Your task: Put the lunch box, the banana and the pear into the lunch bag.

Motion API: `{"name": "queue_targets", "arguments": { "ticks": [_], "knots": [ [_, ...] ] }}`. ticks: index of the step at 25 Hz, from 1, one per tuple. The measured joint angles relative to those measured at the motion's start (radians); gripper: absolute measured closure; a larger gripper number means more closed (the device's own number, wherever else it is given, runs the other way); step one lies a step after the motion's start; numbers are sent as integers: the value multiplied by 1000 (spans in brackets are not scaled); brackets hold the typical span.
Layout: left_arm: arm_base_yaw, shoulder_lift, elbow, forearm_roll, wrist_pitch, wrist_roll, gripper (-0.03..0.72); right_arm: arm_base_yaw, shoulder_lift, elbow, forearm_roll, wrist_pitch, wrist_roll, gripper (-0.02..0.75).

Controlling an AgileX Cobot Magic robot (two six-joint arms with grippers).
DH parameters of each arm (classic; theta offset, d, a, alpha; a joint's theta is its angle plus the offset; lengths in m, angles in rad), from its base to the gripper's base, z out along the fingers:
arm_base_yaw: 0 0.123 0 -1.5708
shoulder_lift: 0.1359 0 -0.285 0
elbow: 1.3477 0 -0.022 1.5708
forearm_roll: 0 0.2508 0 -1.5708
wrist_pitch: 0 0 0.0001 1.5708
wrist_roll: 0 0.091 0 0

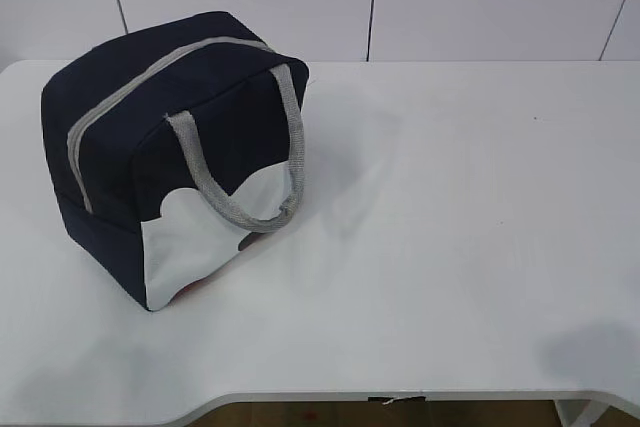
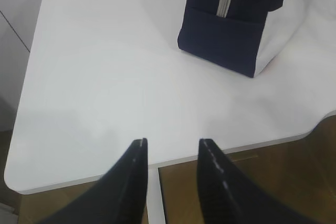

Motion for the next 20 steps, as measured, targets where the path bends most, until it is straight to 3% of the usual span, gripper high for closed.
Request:
{"name": "queue_targets", "arguments": {
  "ticks": [8, 14, 20],
  "knots": [
    [0, 0, 0, 0, 0, 0, 443, -66, 0, 0, 0, 1, 0, 412],
    [0, 0, 0, -2, 0, 0, 443, -69, 0, 0, 0, 1, 0, 412],
    [-44, 0, 0, -8, 0, 0, 443, -69, 0, 0, 0, 1, 0, 412]
  ]
}}
